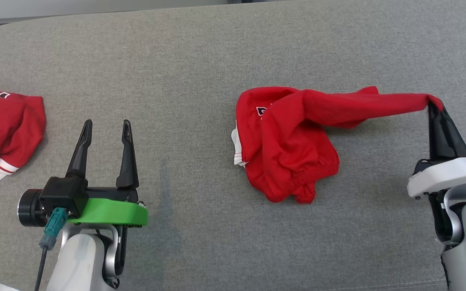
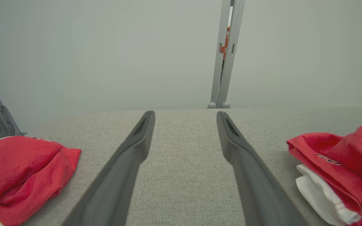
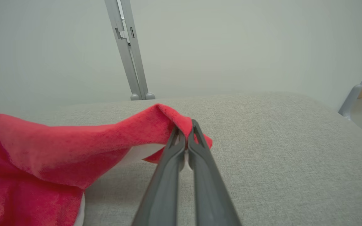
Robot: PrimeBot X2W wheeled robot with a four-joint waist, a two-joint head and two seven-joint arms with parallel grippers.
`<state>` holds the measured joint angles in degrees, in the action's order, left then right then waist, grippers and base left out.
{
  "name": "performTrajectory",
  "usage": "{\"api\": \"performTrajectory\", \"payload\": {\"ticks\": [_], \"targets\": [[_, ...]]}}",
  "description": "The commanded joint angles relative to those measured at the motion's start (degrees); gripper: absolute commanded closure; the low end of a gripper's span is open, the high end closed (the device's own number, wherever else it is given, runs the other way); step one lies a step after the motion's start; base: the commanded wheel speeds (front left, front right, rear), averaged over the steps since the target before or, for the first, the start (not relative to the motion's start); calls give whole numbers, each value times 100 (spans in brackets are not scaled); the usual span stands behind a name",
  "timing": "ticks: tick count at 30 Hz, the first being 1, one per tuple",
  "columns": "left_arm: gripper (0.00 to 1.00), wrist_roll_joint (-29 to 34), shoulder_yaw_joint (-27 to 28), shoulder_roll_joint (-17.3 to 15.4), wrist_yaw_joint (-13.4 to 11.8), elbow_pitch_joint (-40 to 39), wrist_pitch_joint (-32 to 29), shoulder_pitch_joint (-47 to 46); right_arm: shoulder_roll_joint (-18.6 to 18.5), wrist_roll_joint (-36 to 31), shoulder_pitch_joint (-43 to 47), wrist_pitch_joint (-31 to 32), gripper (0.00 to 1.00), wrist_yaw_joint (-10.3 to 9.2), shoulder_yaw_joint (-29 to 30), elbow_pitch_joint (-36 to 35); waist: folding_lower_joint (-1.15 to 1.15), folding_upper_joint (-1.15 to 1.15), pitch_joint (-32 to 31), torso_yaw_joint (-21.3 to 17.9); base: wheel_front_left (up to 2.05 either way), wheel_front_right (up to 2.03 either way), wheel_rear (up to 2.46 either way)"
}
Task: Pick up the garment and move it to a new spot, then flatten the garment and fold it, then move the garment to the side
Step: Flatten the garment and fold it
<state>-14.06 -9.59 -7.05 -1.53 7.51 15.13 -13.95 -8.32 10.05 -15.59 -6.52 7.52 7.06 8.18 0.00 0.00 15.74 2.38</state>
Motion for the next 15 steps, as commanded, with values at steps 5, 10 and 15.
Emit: {"api": "performTrajectory", "payload": {"ticks": [5,10,15], "targets": [[0,62,30,64,70,12,2,-146,-42,128,56,102,100,-6,579,893,0,0,56,45,0,0,0],[0,100,80,109,110,45,2,-150,-3,110,-91,-149,0,-6,596,1418,0,0,50,64,0,0,0],[0,135,146,131,136,87,1,10,39,25,-25,-549,0,-6,281,1120,0,0,-103,55,0,0,0]]}}
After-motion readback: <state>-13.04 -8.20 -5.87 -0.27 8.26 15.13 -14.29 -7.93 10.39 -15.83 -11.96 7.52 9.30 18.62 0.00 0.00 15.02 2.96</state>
